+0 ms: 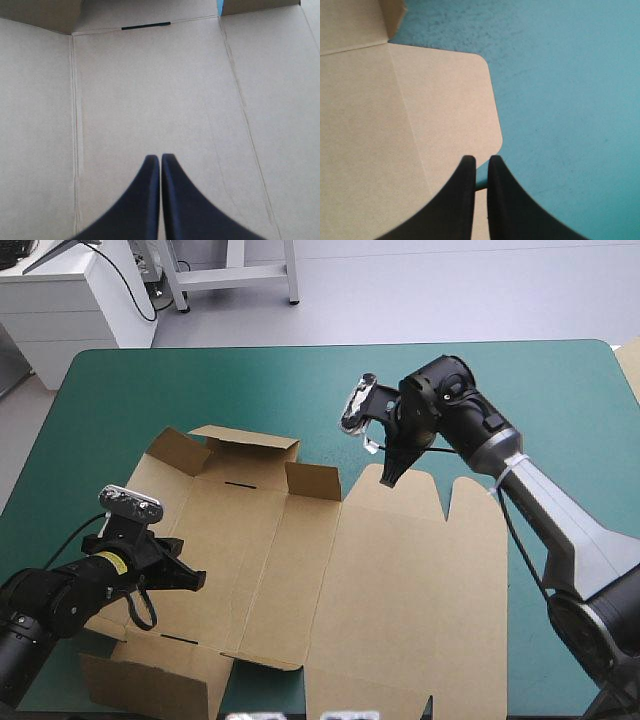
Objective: Fold the box
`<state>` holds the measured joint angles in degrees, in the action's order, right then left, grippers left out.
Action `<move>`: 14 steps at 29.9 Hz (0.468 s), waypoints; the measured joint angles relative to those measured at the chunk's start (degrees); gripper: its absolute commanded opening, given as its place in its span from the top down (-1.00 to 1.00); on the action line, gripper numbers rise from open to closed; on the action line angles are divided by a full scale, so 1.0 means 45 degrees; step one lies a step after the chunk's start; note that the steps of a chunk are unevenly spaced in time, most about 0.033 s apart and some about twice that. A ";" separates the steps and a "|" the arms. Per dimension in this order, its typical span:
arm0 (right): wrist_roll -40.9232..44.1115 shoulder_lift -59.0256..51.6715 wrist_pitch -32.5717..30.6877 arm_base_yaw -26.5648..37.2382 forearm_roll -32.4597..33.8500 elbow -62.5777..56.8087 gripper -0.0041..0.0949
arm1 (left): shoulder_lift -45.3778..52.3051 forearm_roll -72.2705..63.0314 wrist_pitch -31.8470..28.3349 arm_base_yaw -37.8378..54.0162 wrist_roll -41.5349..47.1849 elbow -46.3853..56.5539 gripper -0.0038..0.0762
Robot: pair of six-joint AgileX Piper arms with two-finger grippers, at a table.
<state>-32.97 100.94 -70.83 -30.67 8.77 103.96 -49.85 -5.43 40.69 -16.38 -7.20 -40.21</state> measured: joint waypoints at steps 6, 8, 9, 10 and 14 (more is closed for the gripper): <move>0.1298 -0.0471 -0.0071 0.2094 -0.1606 0.0000 0.96 | 0.0000 0.0010 0.0000 0.0000 0.0000 0.0000 0.92; 0.1585 -0.0763 -0.0088 0.3032 -0.2249 0.0000 0.96 | 0.0000 0.0010 0.0000 0.0000 0.0000 0.0000 0.92; 0.1711 -0.0945 -0.0088 0.3509 -0.2534 -0.0033 0.96 | 0.0000 0.0010 0.0000 0.0000 0.0000 0.0000 0.92; 0.1826 -0.1165 -0.0088 0.3988 -0.2773 -0.0123 0.96 | 0.0000 0.0010 0.0000 0.0000 0.0000 0.0000 0.92; 0.1931 -0.2369 -0.0088 0.5615 -0.3458 -0.1295 0.96 | 0.0000 0.0010 0.0000 0.0000 0.0000 0.0000 0.92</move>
<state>-24.28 90.28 -71.23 -5.40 -6.79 98.14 -49.85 -5.38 40.69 -16.38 -7.20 -40.21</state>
